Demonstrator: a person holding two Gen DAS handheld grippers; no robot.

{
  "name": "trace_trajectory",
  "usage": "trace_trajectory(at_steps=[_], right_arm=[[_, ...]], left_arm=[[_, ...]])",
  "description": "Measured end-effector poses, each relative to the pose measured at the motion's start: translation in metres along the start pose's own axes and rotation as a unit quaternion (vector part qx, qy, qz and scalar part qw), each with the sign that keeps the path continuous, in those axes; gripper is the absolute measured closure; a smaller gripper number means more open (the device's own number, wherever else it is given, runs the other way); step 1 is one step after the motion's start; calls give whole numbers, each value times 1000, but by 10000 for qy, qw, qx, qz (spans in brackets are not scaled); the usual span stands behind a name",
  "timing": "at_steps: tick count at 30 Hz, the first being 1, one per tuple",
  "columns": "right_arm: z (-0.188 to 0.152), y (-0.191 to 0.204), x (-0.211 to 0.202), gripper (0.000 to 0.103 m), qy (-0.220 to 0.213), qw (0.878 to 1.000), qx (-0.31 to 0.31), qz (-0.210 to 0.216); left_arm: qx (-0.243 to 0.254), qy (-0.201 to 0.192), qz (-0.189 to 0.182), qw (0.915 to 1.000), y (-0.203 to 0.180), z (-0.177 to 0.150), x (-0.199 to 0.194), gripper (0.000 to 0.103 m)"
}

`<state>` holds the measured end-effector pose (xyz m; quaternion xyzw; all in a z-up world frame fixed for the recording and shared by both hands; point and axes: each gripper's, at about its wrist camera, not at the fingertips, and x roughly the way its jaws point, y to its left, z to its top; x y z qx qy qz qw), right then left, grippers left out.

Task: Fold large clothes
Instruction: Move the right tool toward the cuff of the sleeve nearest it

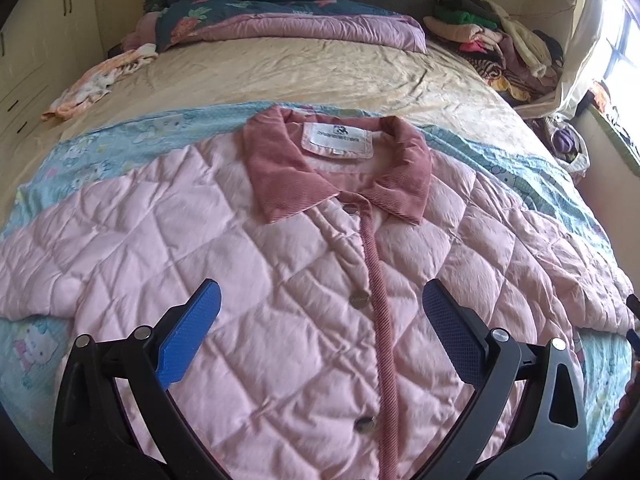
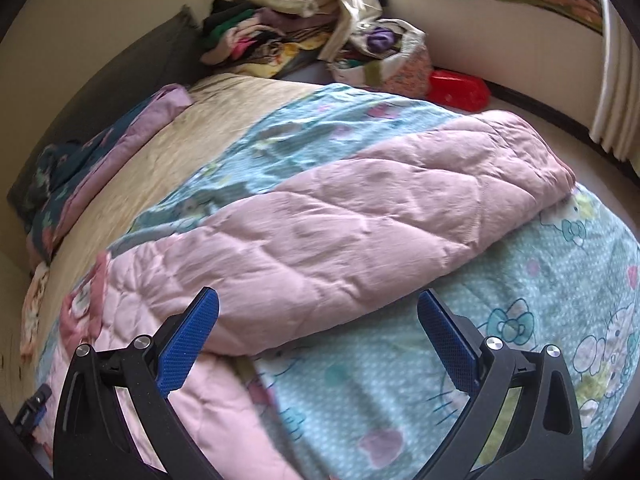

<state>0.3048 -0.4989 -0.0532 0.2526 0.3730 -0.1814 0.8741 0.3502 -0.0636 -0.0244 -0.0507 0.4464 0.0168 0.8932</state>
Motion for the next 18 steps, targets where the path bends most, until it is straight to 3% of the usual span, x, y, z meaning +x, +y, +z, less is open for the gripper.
trace_trajectory(at_steps=[13,18], right_arm=[[30,-84,49,4,65,9861,1618,-386],[46,-117,62,4,-113,9763,2083,-581]], left_arm=[[64,207,-2,9998,-13,6,34,8],[110,251,45,9996,-13,11,46,8]])
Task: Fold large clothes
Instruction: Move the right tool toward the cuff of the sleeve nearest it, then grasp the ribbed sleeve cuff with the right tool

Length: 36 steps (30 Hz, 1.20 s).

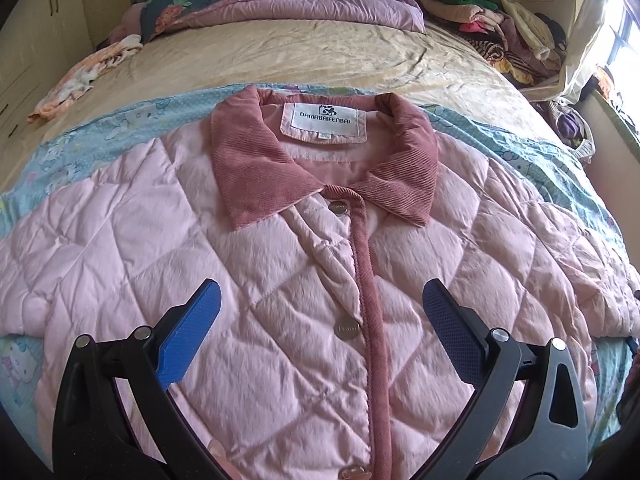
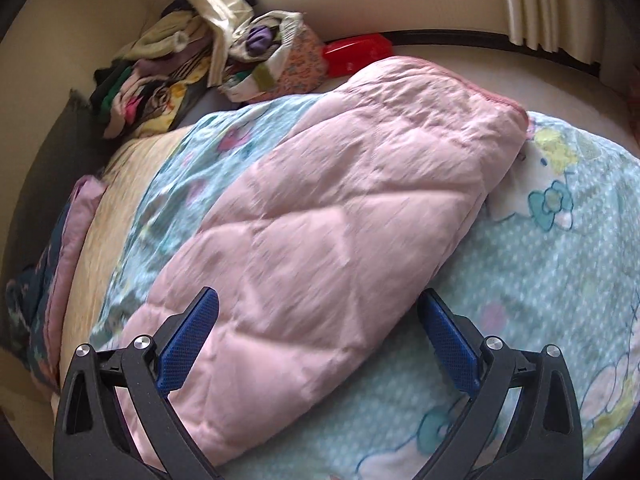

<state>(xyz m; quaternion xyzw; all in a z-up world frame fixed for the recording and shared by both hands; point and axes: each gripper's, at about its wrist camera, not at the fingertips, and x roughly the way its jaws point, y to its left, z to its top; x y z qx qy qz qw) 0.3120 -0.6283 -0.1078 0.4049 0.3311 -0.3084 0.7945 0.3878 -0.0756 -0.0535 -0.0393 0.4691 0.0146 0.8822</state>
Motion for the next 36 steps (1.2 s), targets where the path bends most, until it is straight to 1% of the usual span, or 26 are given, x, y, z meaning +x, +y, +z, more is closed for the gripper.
trace_trajectory(at_steps=[2,7,8,9,10,11,12,15,18,21,24,25,27,31,36], right_arm=[[10,-8,6,4,-71,9999,131,-53],[23,-20,12,5,-195,9996,223,36],[24,-24,11,11,-236,9993,287,45],[26,-26,12,21,-260,9991,339,72],[27,-29,10,28,-299,9986,412,124],[29,-31,8,48,-356,9983,421,178],[30,-32,6,62,-397,9980,394,301],[31,-23,-12,77,-597,9960,101,662],[31,-1,-39,83,-846,9901,-367,1058],[28,25,-68,84,-977,9818,-811,1410],[21,55,-95,85,-1066,9708,-1209,1778],[19,67,-105,85,-1085,9658,-1344,1935],[14,83,-121,86,-1113,9583,-1563,2119],[-3,119,-158,86,-1153,9391,-2028,2523],[-26,156,-194,87,-1272,9170,-2504,2832]], left_arm=[[83,2,43,10000,-1,2,4,8],[158,-64,89,9998,-3,6,3,8],[160,-74,89,9998,-4,7,3,8],[160,-90,92,9998,-4,7,2,8],[153,-94,80,9998,-4,8,1,8],[142,-93,64,9998,-4,8,0,8],[137,-88,40,9999,-4,8,-2,8],[159,-99,-13,9998,-3,9,-9,8],[167,-146,-45,9997,-3,11,-18,8],[152,-215,-104,9996,-1,14,-29,8],[143,-298,-122,9994,1,18,-41,8],[151,-321,-96,9993,2,19,-44,8],[161,-390,-58,9991,5,22,-54,8],[130,-493,-85,9987,14,26,-72,8],[-33,-563,-218,9982,32,30,-90,8]])
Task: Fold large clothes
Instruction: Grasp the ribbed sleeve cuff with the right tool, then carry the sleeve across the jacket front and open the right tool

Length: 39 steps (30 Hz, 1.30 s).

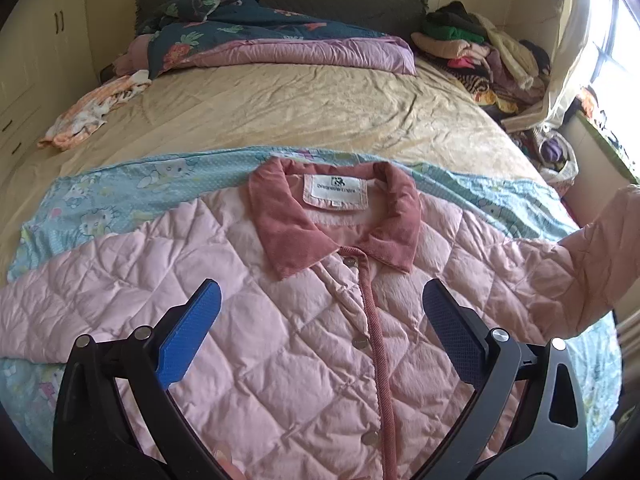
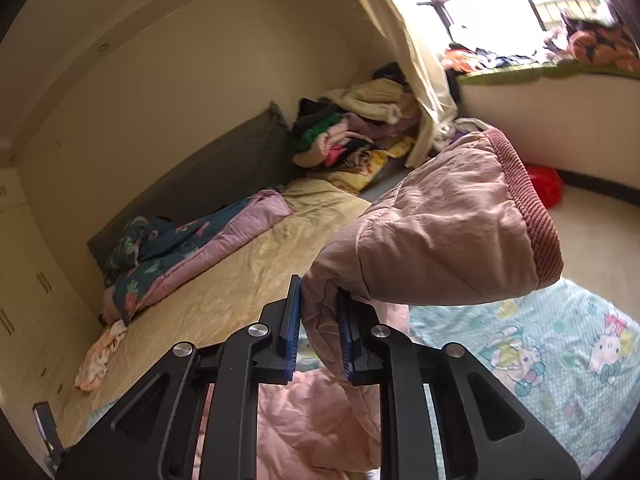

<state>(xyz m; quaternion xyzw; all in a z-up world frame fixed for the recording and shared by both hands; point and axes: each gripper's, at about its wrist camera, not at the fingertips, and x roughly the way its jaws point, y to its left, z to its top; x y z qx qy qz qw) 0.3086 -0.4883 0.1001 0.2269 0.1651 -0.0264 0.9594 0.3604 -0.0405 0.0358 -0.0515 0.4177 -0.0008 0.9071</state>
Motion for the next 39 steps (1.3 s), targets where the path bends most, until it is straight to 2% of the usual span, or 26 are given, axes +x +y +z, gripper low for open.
trace_trajectory(at_steps=[9,24,33,39], right_arm=[[-3,75,-1,87,127,9971,-564,499],[-47,175,20,87,505,9813,-1412,1209],[-97,227,48,87,930,9667,-1792,1574],[-147,256,69,87,1399,9545,-1991,1723]], left_arm=[[-426,-182,-311,9984,42,5,-27,8],[-865,-351,-519,9943,111,6,-38,8],[-1156,-217,-580,9914,144,-3,-26,8],[-1251,-117,-568,9904,157,-12,-14,8]])
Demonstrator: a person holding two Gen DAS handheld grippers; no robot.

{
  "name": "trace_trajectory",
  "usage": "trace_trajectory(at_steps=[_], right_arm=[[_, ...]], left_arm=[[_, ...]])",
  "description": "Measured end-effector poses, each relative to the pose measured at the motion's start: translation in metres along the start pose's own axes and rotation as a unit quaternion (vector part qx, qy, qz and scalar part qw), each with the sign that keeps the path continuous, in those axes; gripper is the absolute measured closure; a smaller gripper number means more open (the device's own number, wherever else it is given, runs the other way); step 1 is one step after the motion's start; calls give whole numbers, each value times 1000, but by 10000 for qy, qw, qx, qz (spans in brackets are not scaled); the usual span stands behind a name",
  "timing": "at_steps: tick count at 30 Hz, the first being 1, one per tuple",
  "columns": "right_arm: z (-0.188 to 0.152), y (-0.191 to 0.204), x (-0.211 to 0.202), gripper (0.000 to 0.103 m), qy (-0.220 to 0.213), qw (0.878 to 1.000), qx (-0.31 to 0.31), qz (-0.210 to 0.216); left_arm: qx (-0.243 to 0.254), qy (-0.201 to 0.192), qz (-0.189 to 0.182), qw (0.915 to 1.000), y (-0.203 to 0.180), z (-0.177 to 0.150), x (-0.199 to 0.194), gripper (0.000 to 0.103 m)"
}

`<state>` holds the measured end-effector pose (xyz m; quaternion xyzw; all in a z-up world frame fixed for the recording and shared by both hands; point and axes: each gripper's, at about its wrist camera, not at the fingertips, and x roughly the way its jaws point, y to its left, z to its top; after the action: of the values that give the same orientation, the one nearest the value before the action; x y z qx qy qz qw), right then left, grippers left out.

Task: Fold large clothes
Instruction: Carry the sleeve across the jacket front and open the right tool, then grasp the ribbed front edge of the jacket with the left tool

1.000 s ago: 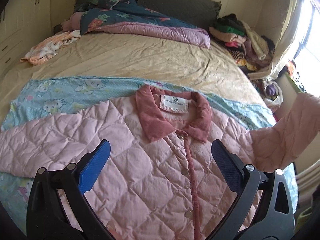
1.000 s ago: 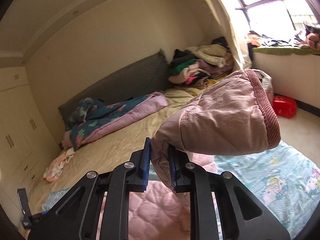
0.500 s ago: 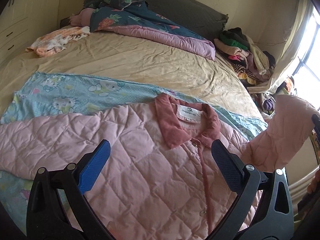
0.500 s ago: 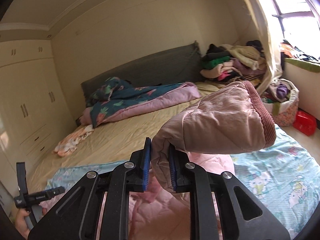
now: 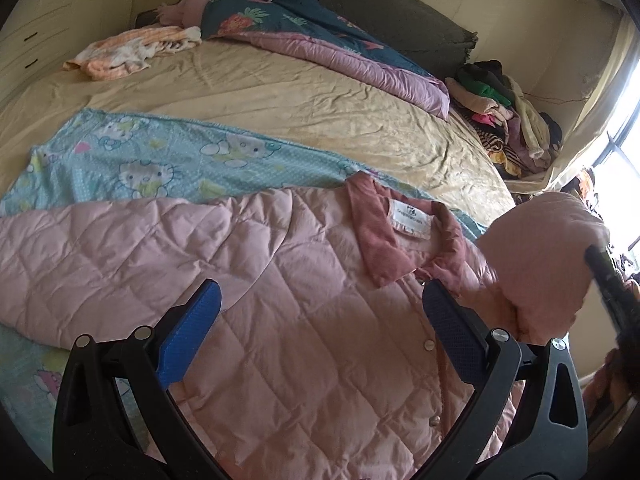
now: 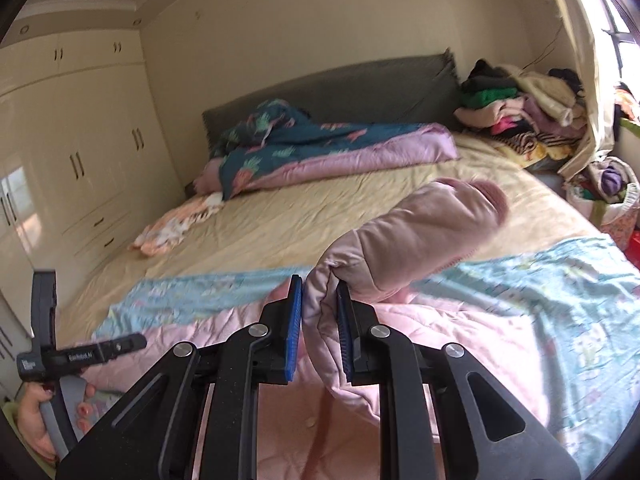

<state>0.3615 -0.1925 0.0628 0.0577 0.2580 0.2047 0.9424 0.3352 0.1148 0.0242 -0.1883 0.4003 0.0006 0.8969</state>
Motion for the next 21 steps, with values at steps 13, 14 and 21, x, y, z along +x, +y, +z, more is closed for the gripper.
trace_trajectory(at_steps=[13,14,21], right_arm=[[-76,99,57,87,1064,9857,-849,994],[-82,106,60,88,1137,9842,-888,1028],[-111,128,79,84,1840,9712,-669,1358]], left_arm=[[-564,215,-430,9972,31,-10,11,8],[-622,221,-477,9967,33,-10,11,8],[-940,620,-815,9903,45,-18,28,8]])
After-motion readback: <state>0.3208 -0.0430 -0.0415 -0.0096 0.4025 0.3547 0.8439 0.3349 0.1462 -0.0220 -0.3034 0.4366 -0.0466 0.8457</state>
